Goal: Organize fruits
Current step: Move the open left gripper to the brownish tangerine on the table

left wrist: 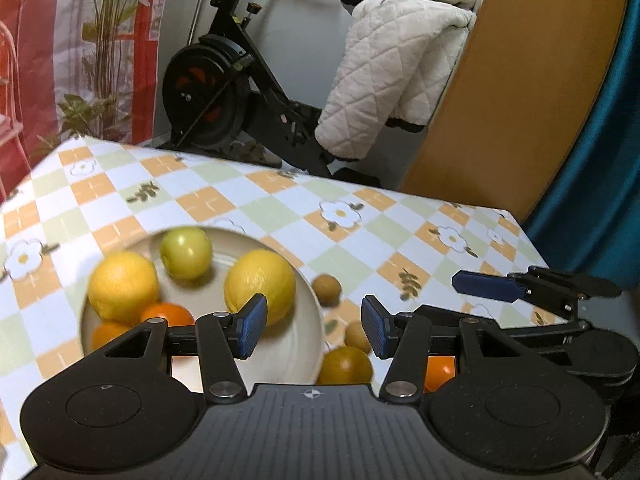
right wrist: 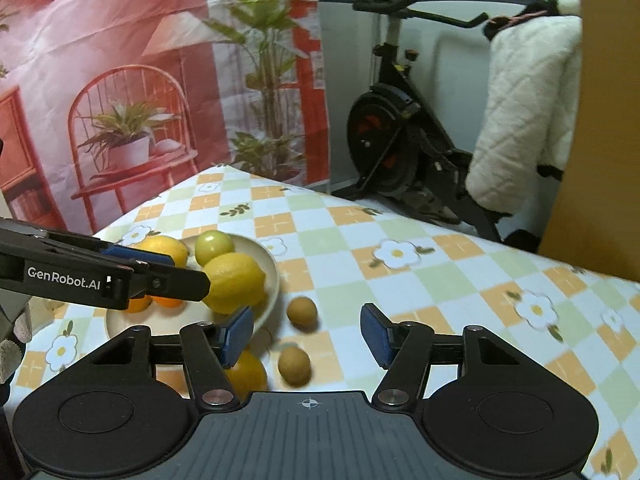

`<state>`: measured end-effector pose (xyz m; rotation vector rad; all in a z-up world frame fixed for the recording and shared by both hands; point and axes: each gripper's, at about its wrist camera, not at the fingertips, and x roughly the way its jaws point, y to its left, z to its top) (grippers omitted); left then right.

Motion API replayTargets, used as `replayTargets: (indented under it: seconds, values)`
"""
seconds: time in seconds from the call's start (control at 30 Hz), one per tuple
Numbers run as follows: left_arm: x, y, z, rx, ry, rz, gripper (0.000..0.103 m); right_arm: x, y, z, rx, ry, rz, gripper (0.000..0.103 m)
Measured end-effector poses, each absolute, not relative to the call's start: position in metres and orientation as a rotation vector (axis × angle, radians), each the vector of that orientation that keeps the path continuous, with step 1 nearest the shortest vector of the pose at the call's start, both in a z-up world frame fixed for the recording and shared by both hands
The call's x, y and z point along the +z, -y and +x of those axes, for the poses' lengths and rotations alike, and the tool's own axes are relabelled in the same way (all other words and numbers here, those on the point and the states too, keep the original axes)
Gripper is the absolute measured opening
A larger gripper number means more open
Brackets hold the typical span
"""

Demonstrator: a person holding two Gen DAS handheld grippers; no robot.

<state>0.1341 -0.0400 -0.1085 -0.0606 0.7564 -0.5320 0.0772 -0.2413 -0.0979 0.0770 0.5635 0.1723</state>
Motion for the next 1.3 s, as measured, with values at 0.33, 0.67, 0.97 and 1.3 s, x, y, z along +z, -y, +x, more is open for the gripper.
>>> replayTargets:
  seconds: [0.33, 0.67, 0.97, 1.3]
  values:
    - [-0.119, 0.041, 0.127, -0.551, -0.807, -0.055, 0.053, -0.119, 0.224, 0.066, 0.22, -0.589, 0.114, 0.049]
    - [-0.124, 0.039, 0.128, -0.547, -0.827, -0.063, 0.046, -0.132, 0.2, 0.079, 0.284, -0.649, 0.066, 0.044]
    - [-0.13, 0.038, 0.132, -0.541, -0.845, -0.071, 0.046, -0.146, 0.194, 0.096, 0.291, -0.708, 0.075, 0.044]
    - [-0.134, 0.043, 0.132, -0.576, -0.865, -0.064, 0.046, -0.152, 0.196, 0.097, 0.291, -0.717, 0.102, 0.04]
